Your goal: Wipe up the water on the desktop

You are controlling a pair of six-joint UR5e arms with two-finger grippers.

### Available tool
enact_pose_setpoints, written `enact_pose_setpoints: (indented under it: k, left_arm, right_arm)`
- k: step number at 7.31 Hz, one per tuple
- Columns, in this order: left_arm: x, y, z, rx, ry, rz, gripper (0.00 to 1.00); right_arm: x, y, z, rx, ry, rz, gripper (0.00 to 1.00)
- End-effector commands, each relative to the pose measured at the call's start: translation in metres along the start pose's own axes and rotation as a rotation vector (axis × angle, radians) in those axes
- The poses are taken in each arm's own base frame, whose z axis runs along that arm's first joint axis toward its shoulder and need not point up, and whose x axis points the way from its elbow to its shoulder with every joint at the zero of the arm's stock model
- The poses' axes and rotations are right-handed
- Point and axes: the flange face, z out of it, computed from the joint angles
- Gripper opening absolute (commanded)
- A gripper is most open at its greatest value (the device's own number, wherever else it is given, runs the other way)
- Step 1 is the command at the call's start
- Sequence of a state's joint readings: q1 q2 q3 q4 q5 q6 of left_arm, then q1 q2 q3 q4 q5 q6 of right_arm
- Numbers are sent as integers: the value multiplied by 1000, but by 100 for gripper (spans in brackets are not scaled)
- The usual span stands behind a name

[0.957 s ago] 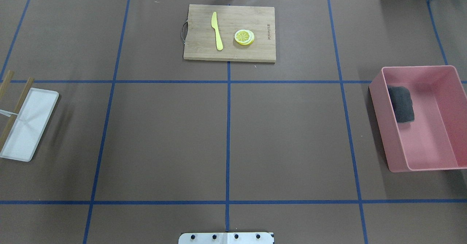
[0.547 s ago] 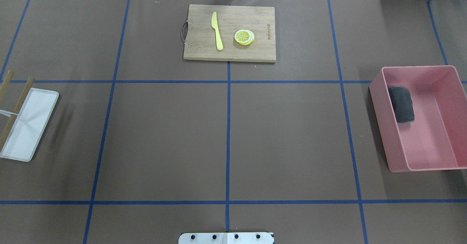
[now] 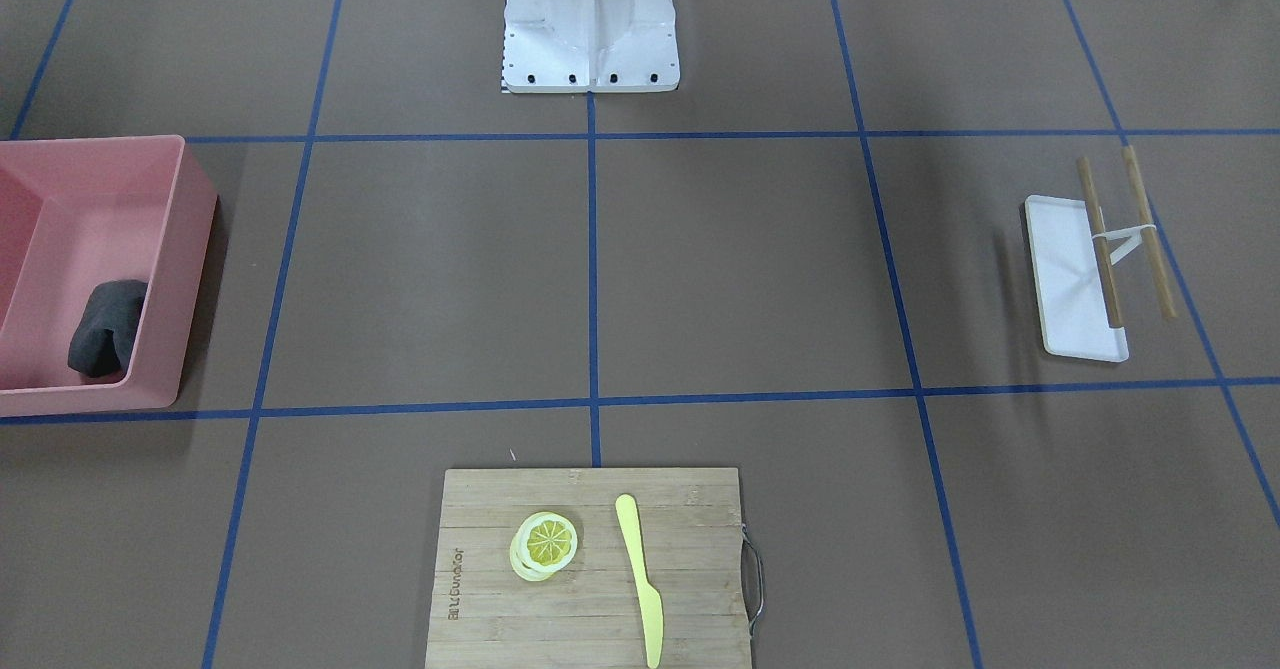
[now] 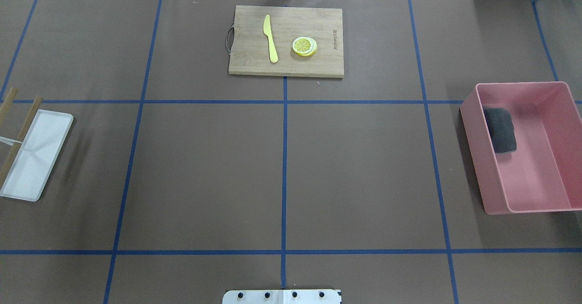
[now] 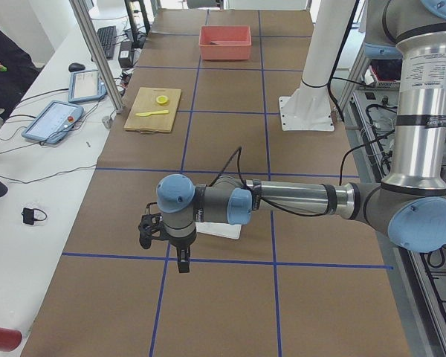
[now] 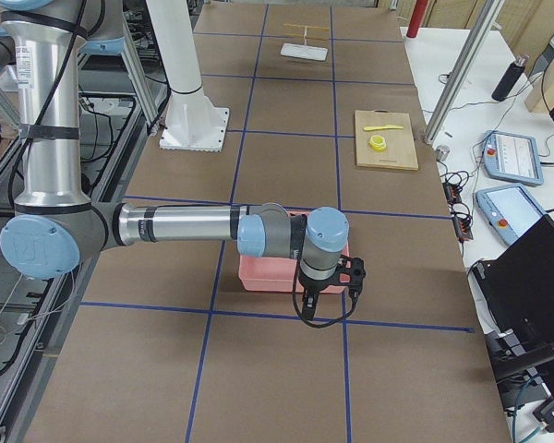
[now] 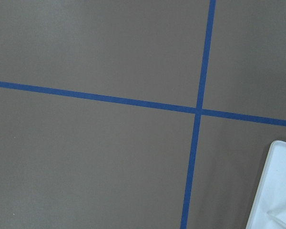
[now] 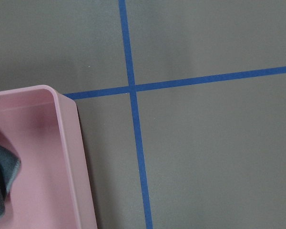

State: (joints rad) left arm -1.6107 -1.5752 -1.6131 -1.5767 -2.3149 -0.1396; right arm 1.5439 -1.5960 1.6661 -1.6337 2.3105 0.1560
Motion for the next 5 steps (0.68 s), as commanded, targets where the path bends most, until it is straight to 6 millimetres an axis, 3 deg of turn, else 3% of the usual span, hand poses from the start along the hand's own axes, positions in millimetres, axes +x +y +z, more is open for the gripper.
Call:
enact_pose_setpoints:
  k: [1,5]
  left_arm:
    - [1,-2,-1,3,-7,2,98]
    - [1,-1,-1,3,-6,3,98]
  right_arm:
    - [-1,0,0,2,3,-1,100]
    - [0,-2,2,-3,2,4,100]
